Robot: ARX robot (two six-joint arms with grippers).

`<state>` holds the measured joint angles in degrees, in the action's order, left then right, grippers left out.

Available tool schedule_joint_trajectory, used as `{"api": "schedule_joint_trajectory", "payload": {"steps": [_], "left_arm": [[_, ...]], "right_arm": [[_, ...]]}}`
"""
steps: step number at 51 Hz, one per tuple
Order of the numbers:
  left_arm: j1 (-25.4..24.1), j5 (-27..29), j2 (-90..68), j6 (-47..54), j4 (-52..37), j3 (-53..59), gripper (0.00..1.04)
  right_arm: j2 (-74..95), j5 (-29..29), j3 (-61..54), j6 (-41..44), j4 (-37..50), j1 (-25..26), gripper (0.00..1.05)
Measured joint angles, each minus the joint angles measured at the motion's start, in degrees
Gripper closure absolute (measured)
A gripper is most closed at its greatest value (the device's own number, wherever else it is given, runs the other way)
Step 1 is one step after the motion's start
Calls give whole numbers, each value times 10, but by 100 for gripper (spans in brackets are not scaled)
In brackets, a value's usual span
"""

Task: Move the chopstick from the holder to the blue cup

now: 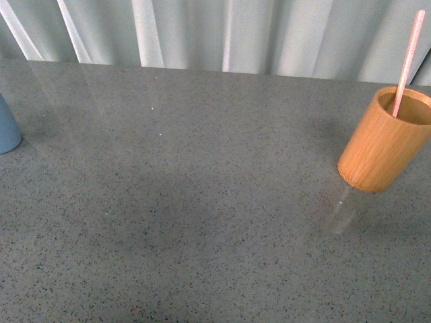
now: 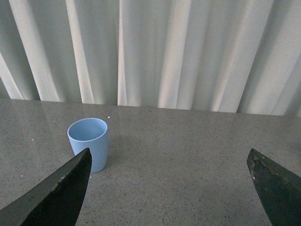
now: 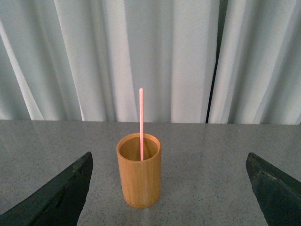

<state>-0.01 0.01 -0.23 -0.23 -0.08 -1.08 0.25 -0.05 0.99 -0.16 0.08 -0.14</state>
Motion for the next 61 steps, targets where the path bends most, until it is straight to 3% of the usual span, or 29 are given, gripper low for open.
{"api": "schedule_joint_trajectory", "payload": {"steps": [20, 21, 24, 26, 36, 39, 50, 61], "left_arm": [[0, 0, 0, 0, 0, 0, 7], [4, 13, -4, -6, 6, -2, 7], [28, 126, -61, -60, 90, -35, 7], [20, 150, -121, -94, 99, -50, 7], [-68, 62, -389, -69, -77, -143, 7], [-75, 59, -450, -45, -86, -177, 7], [-117, 33, -718, 49, -9, -344, 7], [-144, 26, -906, 76, 39, -507, 7]], "right_arm": [[0, 0, 0, 0, 0, 0, 10], [0, 0, 0, 0, 0, 0, 10], [0, 0, 0, 0, 0, 0, 10], [0, 0, 0, 0, 0, 0, 10], [0, 0, 0, 0, 0, 0, 10], [0, 0, 0, 0, 0, 0, 10], [0, 0, 0, 0, 0, 0, 10], [0, 0, 0, 0, 0, 0, 10]]}}
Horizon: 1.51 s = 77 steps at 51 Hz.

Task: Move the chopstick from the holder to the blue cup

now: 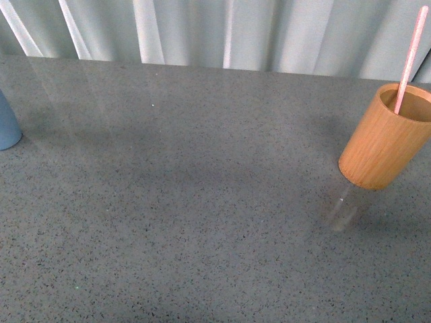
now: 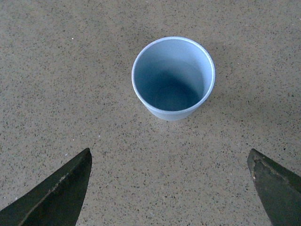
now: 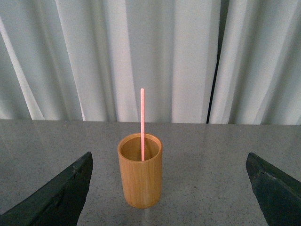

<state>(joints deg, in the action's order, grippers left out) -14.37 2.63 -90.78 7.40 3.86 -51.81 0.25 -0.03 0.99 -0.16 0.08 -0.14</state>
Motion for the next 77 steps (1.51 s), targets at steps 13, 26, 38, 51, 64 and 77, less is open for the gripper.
{"api": "schedule_joint_trajectory", "payload": {"steps": [13, 26, 38, 51, 64, 77], "left_arm": [[15, 16, -93, 6, 42, -110, 7], [16, 36, -159, 5, 45, -157, 7], [15, 55, -203, 11, 42, -195, 7], [0, 68, -232, 24, 36, -218, 7], [-6, 79, -246, 30, 27, -218, 7], [5, 80, -279, 23, 58, -243, 18]], "right_arm": [[0, 0, 0, 0, 0, 0, 10], [0, 0, 0, 0, 0, 0, 10], [0, 0, 0, 0, 0, 0, 10], [0, 0, 0, 0, 0, 0, 10], [0, 0, 0, 0, 0, 0, 10], [0, 0, 0, 0, 0, 0, 10]]}}
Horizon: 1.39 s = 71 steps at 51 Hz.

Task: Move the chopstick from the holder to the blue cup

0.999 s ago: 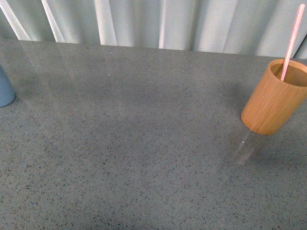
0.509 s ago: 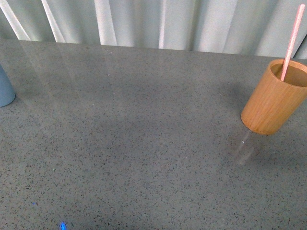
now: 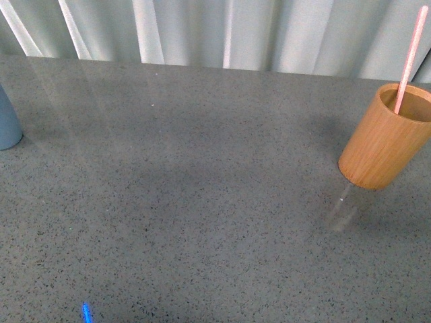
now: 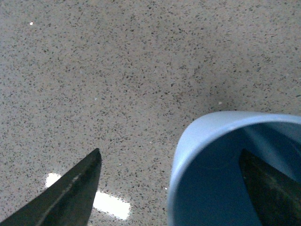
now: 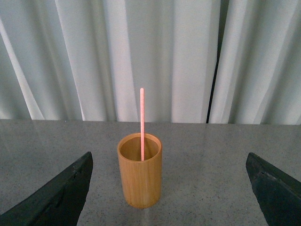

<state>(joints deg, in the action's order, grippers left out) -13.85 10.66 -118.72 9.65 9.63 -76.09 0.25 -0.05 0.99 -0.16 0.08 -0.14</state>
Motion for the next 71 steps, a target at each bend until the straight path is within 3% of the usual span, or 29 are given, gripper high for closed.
{"api": "schedule_joint_trajectory", "payload": {"steps": [29, 46, 53, 71], "left_arm": [[43, -47, -8, -23, 88, -38, 102], [57, -66, 36, -12, 110, -25, 101], [92, -87, 86, -2, 126, -11, 101], [319, -83, 134, 15, 157, 37, 101]], "right_arm": [[0, 0, 0, 0, 0, 0, 10], [0, 0, 0, 0, 0, 0, 10], [0, 0, 0, 0, 0, 0, 10], [0, 0, 0, 0, 0, 0, 10]]}}
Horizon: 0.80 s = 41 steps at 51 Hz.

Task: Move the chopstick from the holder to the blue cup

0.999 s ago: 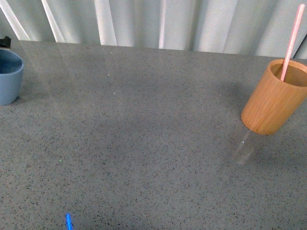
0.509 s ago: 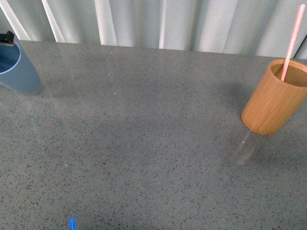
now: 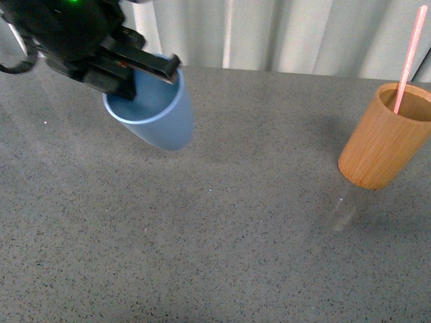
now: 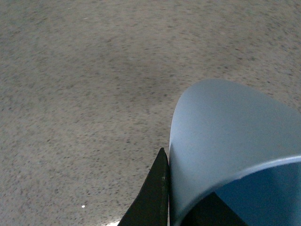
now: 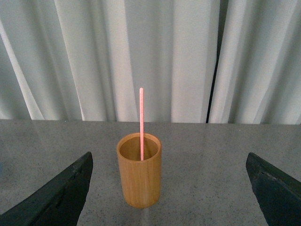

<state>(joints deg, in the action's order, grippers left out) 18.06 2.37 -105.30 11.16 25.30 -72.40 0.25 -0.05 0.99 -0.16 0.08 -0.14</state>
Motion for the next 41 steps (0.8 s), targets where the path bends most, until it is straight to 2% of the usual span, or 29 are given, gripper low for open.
{"api": "schedule_joint_trajectory", "payload": {"steps": [5, 9, 21, 41], "left_arm": [[41, 22, -24, 9, 2, -12, 101], [54, 37, -51, 19, 4, -37, 101], [50, 78, -122, 47, 11, -90, 101], [48, 86, -154, 77, 32, -121, 101]], "right_arm": [[0, 0, 0, 0, 0, 0, 10], [0, 0, 0, 0, 0, 0, 10], [0, 0, 0, 0, 0, 0, 10], [0, 0, 0, 0, 0, 0, 10]]}}
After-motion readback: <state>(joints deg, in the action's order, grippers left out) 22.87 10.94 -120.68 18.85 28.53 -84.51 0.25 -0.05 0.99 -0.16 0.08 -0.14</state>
